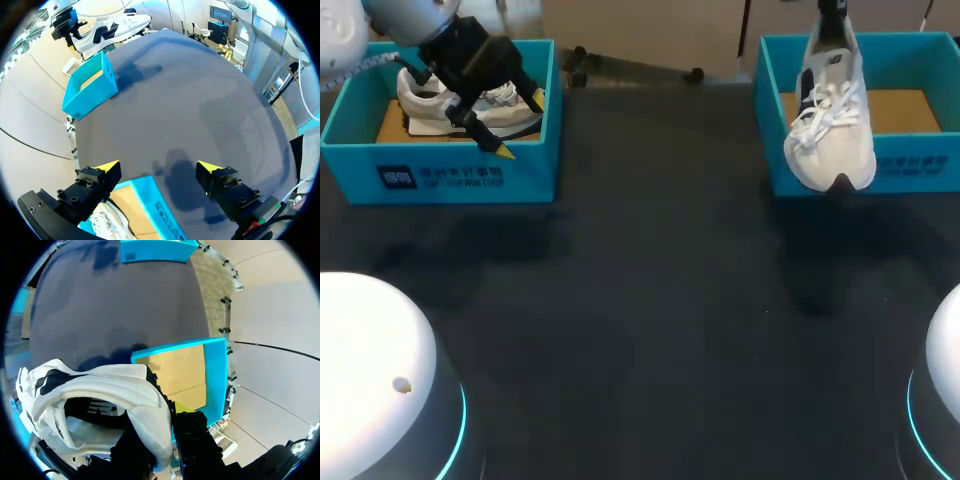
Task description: Take the shoe out of the shoebox, open the shoe tongue, remove and reinsert the insole, then place the shoe into the shoebox
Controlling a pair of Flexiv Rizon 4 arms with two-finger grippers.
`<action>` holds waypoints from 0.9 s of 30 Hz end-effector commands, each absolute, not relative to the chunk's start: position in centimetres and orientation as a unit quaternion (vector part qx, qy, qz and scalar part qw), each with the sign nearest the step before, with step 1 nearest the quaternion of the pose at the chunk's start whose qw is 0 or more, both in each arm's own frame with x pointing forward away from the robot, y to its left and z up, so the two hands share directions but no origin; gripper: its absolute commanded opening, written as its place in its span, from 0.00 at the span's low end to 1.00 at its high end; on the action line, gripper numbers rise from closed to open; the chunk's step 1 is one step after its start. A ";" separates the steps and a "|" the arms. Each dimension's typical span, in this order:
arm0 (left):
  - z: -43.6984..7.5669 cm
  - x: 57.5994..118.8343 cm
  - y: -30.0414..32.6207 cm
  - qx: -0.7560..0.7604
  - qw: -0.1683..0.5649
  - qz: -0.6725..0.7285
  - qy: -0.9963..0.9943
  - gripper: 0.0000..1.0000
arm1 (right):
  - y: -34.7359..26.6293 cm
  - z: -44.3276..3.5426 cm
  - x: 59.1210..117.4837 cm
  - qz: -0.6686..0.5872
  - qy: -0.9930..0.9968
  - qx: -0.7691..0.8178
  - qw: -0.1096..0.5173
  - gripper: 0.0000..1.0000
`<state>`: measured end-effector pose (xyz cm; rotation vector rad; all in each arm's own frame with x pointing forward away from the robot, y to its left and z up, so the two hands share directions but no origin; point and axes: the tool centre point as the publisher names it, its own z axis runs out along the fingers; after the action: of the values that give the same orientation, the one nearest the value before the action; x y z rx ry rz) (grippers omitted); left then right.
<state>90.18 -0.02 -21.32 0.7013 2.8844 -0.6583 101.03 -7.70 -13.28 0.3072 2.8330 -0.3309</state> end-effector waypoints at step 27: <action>-21.3 90.2 0.0 0.231 0.050 -0.215 0.948 1.00 | -18.3 -14.8 106.4 -0.107 0.979 0.051 0.165 0.00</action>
<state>90.18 -0.03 -21.32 0.7015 2.8844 -0.6583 106.11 -16.62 -14.48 0.1583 2.7814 -0.3752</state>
